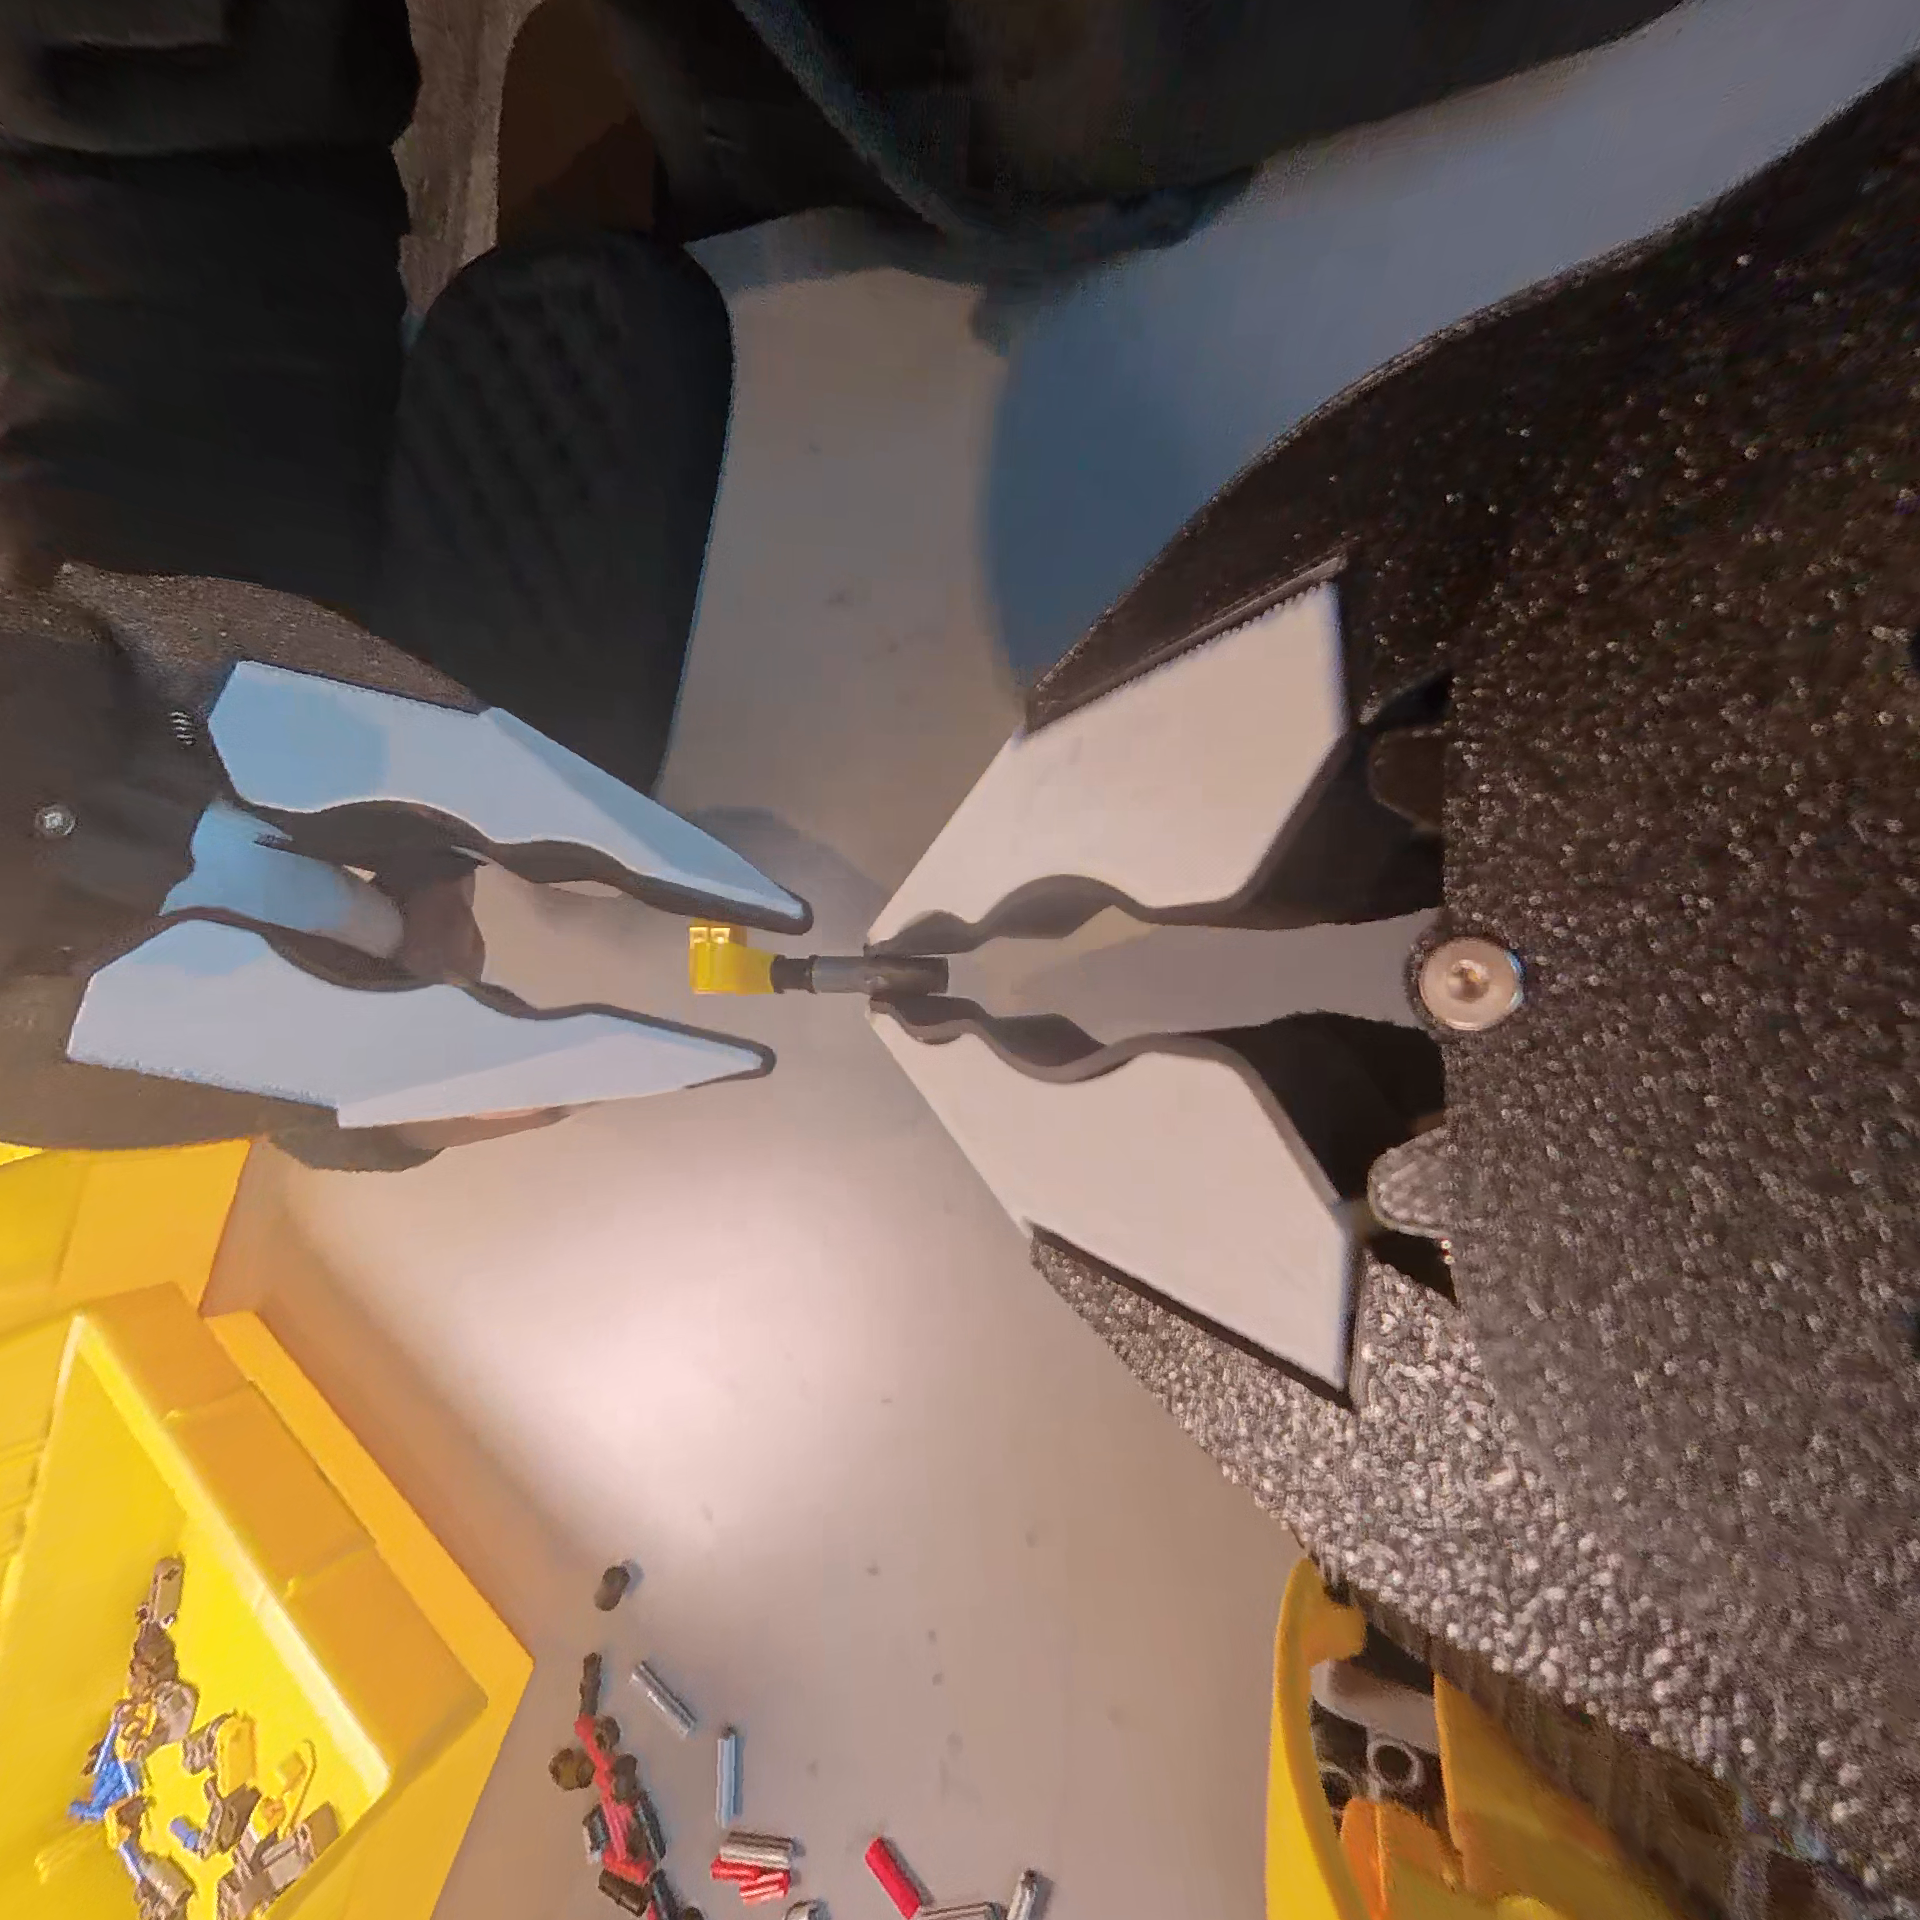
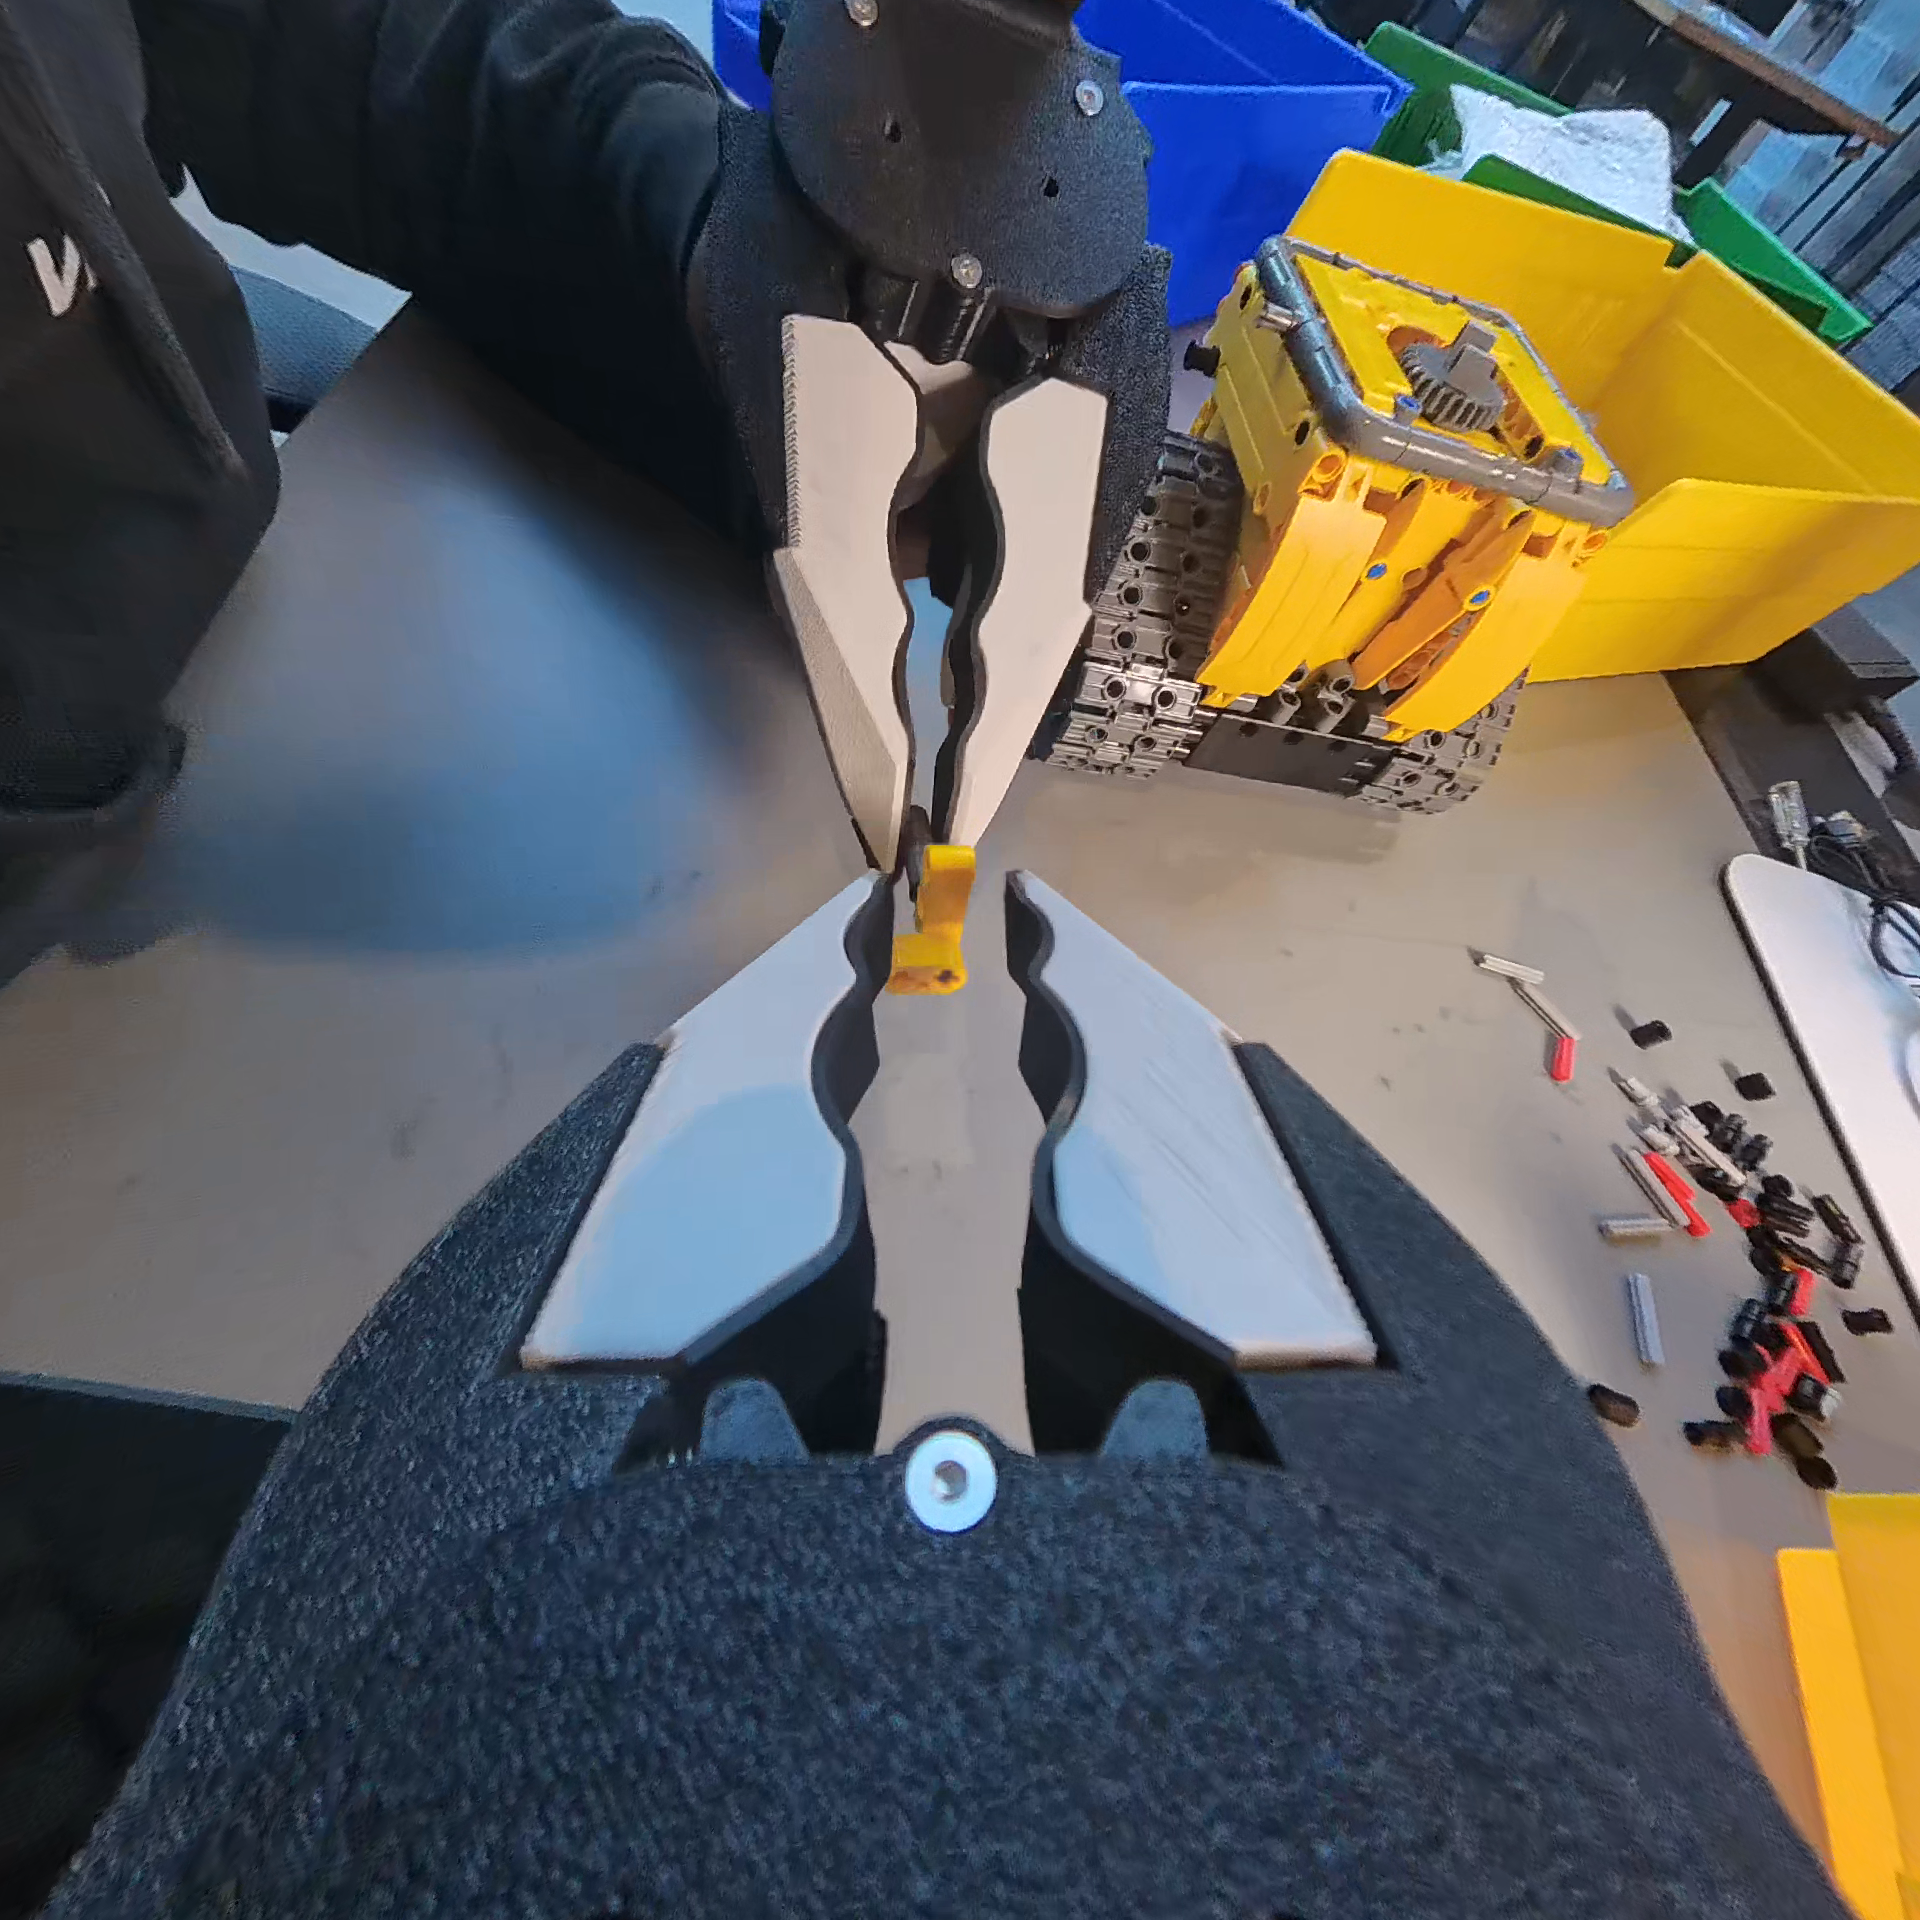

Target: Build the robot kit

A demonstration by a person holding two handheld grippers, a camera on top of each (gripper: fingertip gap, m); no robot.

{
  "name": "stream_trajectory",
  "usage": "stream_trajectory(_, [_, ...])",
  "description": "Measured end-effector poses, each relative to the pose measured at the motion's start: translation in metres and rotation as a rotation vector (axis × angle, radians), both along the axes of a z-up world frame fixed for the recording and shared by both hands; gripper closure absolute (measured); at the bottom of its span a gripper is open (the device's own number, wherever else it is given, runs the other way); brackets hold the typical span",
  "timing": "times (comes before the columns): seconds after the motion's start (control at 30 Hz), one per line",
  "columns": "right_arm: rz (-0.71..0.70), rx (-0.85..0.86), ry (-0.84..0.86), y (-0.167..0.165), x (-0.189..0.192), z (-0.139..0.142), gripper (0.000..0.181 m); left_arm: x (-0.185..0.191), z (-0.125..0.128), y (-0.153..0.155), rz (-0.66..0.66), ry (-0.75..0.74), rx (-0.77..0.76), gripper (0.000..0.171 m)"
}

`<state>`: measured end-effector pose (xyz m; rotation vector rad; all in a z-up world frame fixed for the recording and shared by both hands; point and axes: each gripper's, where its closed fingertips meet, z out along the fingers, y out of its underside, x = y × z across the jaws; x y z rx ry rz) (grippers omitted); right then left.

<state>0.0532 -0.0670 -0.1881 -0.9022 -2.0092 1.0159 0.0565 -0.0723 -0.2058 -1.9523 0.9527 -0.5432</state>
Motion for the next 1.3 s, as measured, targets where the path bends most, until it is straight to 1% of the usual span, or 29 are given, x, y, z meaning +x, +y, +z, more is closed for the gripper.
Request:
stream_trajectory(0.1, [0.000,-0.010,-0.011,0.000,0.001,-0.003,0.158,0.001,-0.003,0.001,-0.002,0.030,0.009,0.166])
stream_trajectory(0.13, [0.001,-0.011,-0.014,-0.002,0.000,-0.004,0.160,0.001,-0.003,0.001,-0.003,0.031,0.016,0.166])
stream_trajectory(0.17, [0.003,-0.004,-0.020,-0.002,0.000,-0.006,0.172,0.000,-0.002,0.002,-0.002,0.031,0.024,0.166])
stream_trajectory(0.23, [0.002,-0.001,-0.026,-0.002,-0.001,-0.007,0.173,-0.001,-0.003,0.003,-0.001,0.040,0.031,0.165])
stream_trajectory(0.33, [0.008,-0.034,-0.039,-0.002,0.001,-0.009,0.174,-0.001,-0.002,0.003,-0.001,0.046,0.049,0.166])
stream_trajectory(0.47, [0.005,-0.015,-0.080,-0.001,0.001,-0.019,0.173,-0.002,-0.008,0.003,-0.008,0.094,0.056,0.166])
stream_trajectory(0.53, [0.005,0.000,-0.117,-0.001,0.002,-0.028,0.173,-0.001,-0.014,0.000,-0.029,0.116,0.030,0.166])
stream_trajectory(0.67, [0.008,0.024,-0.167,-0.001,0.003,-0.040,0.165,0.002,-0.027,-0.003,-0.063,0.172,-0.016,0.166])
stream_trajectory(0.77, [0.026,0.028,-0.202,-0.005,0.006,-0.045,0.173,0.002,-0.037,-0.003,-0.075,0.209,-0.052,0.166])
stream_trajectory(0.87, [0.022,0.035,-0.238,-0.004,0.008,-0.052,0.174,0.002,-0.043,-0.004,-0.088,0.224,-0.083,0.166])
stream_trajectory(1.13, [-0.028,0.037,-0.275,0.008,0.010,-0.055,0.173,-0.003,-0.044,0.001,-0.051,0.227,-0.084,0.166])
stream_trajectory(1.3, [-0.045,0.033,-0.276,0.013,0.009,-0.057,0.168,-0.004,-0.042,0.003,-0.037,0.220,-0.073,0.164])
